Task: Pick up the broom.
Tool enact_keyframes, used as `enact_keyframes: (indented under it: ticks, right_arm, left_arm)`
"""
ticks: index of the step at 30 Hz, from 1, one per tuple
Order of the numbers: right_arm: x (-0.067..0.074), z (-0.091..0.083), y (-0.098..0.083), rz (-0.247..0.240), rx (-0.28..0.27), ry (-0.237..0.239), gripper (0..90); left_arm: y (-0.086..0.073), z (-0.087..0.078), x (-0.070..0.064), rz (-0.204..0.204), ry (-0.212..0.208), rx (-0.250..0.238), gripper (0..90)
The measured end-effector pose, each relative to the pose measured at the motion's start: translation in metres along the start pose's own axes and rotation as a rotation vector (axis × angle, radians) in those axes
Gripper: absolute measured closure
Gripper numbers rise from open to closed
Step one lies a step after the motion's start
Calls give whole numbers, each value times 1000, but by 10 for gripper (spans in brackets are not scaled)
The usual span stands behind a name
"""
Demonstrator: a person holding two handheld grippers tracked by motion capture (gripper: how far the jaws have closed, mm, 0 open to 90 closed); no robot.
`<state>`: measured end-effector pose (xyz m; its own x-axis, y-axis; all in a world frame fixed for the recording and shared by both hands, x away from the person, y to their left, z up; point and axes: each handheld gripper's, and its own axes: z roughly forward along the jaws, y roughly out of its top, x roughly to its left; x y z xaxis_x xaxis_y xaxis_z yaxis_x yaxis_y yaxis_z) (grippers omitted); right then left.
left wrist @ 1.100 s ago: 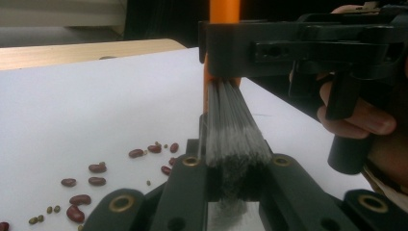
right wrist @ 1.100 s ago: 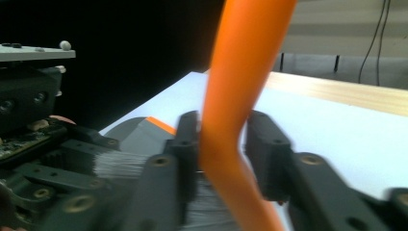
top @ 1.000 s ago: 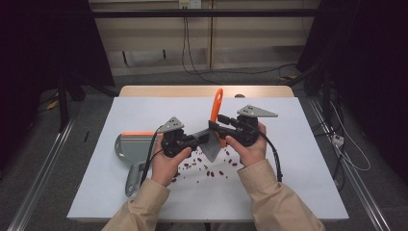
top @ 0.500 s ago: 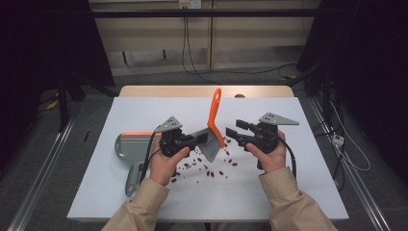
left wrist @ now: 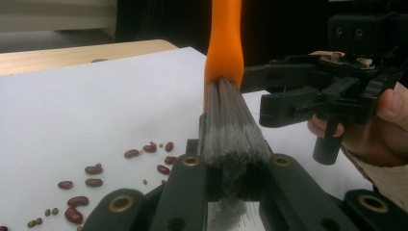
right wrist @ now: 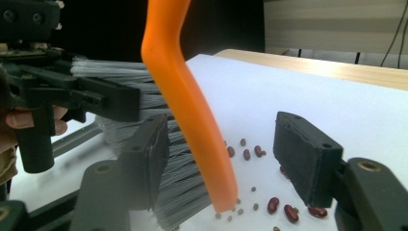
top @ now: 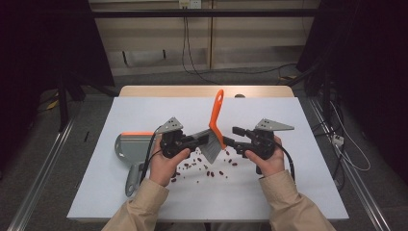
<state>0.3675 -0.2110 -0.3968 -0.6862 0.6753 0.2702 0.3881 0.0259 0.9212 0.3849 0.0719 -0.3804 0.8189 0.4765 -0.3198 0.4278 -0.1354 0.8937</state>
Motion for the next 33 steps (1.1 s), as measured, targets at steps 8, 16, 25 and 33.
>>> enact_keyframes:
  ticks: [8,16,25,33]
  right_arm:
    - [0,5,-3,-6,15,27,413]
    - [-2,8,-4,1,22,53,414]
    - [-5,9,-5,0,31,109,358]
    - [-4,13,-8,-30,45,212,415]
  left_arm:
    - [0,2,-3,5,-28,4,841]
    - [-1,6,-3,8,-65,12,841]
    - [0,6,-1,26,-116,18,841]
    - [2,8,-6,47,-167,18,843]
